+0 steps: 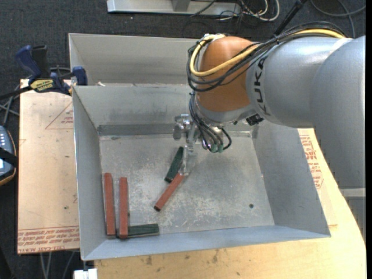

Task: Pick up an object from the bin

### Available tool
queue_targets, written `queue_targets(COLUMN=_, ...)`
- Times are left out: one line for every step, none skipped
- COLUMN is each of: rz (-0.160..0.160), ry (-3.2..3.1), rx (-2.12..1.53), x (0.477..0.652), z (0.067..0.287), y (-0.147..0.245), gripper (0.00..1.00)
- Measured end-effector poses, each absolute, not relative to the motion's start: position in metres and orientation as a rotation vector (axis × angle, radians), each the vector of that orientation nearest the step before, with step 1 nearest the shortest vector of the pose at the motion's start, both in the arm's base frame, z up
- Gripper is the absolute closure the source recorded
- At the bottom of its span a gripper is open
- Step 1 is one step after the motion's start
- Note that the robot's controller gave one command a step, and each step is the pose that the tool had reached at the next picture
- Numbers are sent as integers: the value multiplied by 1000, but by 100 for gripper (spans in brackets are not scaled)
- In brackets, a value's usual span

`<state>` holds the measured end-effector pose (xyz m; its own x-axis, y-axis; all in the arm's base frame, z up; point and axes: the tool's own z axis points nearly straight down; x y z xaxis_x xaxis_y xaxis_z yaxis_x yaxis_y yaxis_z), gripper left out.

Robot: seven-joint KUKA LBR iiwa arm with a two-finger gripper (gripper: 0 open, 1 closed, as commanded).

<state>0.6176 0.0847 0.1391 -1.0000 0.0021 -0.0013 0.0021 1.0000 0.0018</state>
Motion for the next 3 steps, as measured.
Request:
queue_targets(rz=3, ry=3140, rx=3, x=618, z=139, y=85, gripper=0)
queue_targets(rz=0, ry=3132, rx=-69, x=620, z=124, y=93, gripper=0)
queue_targets(rz=1, ry=3017, rx=-856, x=597, z=73, y=40, gripper=100)
